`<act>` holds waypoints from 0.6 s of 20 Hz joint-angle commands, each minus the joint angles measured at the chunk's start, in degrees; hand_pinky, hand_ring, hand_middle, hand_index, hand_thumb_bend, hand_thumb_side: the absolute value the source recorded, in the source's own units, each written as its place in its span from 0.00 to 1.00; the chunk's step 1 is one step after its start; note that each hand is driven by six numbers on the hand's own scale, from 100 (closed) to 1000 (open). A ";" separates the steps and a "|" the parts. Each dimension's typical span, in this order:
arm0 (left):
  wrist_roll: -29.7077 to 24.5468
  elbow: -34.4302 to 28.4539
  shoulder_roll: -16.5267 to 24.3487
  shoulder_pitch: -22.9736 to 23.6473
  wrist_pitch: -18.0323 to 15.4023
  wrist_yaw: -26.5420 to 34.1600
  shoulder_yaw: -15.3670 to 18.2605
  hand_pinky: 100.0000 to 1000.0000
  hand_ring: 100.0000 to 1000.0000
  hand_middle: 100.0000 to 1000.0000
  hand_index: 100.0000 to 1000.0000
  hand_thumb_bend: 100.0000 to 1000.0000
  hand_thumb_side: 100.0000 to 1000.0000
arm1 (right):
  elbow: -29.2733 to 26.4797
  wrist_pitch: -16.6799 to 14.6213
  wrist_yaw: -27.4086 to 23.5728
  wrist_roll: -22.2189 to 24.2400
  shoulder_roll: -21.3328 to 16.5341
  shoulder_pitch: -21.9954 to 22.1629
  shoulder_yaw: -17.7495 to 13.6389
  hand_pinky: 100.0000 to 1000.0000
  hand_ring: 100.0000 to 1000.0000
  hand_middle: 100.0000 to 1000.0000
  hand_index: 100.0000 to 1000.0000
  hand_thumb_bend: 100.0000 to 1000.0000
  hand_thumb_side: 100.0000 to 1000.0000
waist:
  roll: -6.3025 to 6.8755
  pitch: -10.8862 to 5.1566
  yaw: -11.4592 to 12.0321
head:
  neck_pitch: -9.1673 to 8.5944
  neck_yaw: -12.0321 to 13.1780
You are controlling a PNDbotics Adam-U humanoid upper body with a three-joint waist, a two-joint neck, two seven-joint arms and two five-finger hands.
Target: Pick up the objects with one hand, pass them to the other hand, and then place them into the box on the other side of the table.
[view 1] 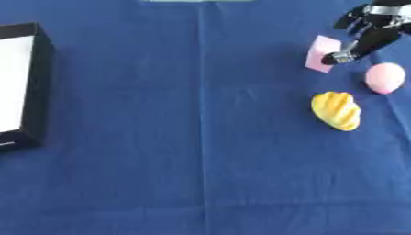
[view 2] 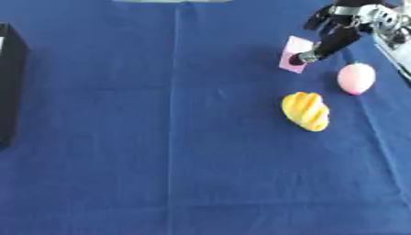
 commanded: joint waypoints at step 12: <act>0.31 -1.19 0.87 -0.56 0.13 -0.06 0.54 0.58 0.53 0.56 0.74 0.00 0.75 | 1.56 2.40 1.60 0.22 -1.00 -1.11 -0.33 0.87 0.85 0.84 0.85 0.53 0.21 | 0.17 -0.10 0.47 | -1.34 -0.24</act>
